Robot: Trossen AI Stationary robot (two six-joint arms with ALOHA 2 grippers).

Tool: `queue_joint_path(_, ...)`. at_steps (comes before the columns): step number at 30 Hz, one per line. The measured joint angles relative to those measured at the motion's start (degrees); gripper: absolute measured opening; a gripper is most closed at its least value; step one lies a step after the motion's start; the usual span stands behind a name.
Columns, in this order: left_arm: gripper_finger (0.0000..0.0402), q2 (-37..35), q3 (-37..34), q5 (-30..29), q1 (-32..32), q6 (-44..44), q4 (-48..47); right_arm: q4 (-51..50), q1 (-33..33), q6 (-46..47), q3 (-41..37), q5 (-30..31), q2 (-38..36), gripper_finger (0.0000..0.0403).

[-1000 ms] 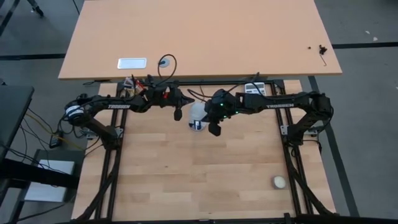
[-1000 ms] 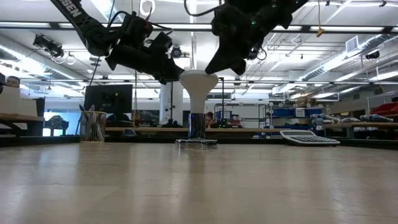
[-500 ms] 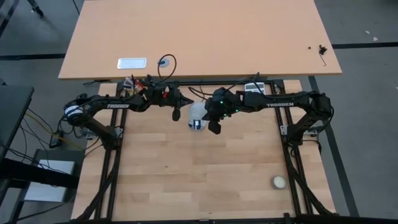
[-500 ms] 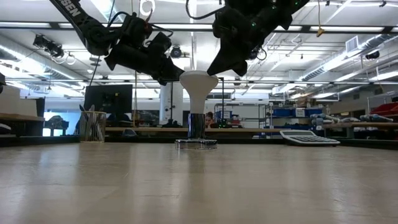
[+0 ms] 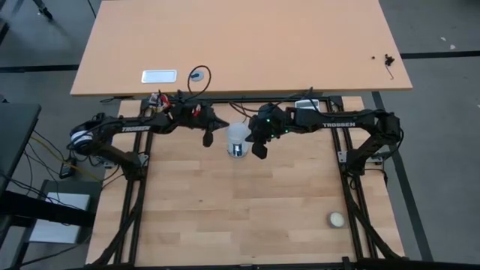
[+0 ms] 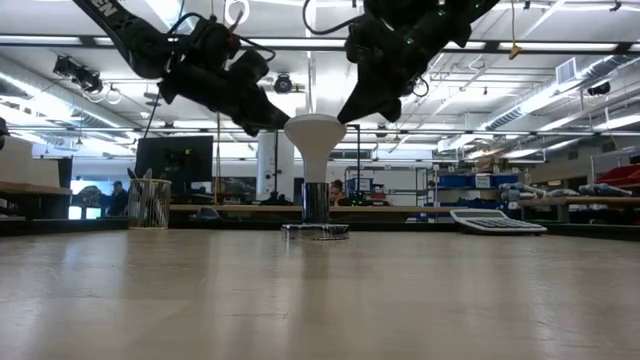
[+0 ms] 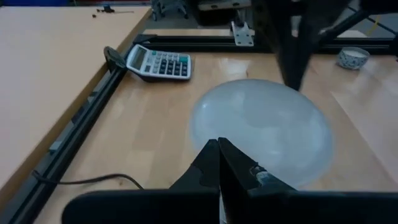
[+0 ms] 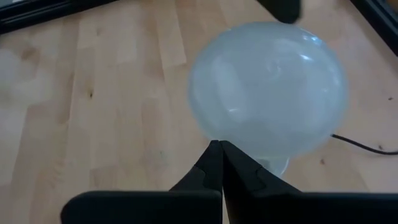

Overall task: Screw lightbulb
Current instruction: Remove the white lightbulb from the silver lamp

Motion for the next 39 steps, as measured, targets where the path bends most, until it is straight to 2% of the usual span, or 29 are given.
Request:
queue_joint_path(5,0.0000,-0.80,-0.06,0.18,-0.96,-0.26,-1.88,-0.67,-0.62,-0.17,-0.01,1.01,-0.04,0.0009)
queue_joint_path(8,0.0000,-0.93,-0.06,0.57,-2.05,-0.36,-2.83,-1.46,-1.05,-0.48,-0.04,4.24,-0.07,0.0009)
queue_joint_path(10,0.0000,-0.93,-0.06,3.24,-3.09,-0.59,-2.76,-0.63,-1.83,-0.63,-0.09,7.94,-0.21,0.0009)
queue_joint_path(13,0.0000,-0.57,-0.07,5.31,-5.20,-0.88,-2.31,-0.70,-2.75,-0.61,-0.27,9.88,0.39,0.0009)
queue_joint_path(21,0.0000,-1.17,-0.40,-2.21,-7.69,-0.36,-2.96,-1.02,-4.22,-2.46,-0.11,8.53,-0.94,0.0009)
queue_joint_path(31,0.0000,-3.95,-0.11,-2.91,-5.83,-1.62,1.87,-2.44,-2.77,-2.49,-0.09,7.62,-5.85,0.0009)
queue_joint_path(36,0.0000,-3.93,-0.15,-2.53,-3.49,-2.96,4.51,-2.85,0.39,-1.88,-0.09,2.89,-5.94,0.0009)
queue_joint_path(39,0.0000,-3.93,-0.15,-2.55,-1.28,-4.07,5.55,-2.68,2.63,-1.79,-0.09,2.05,-5.77,0.0009)
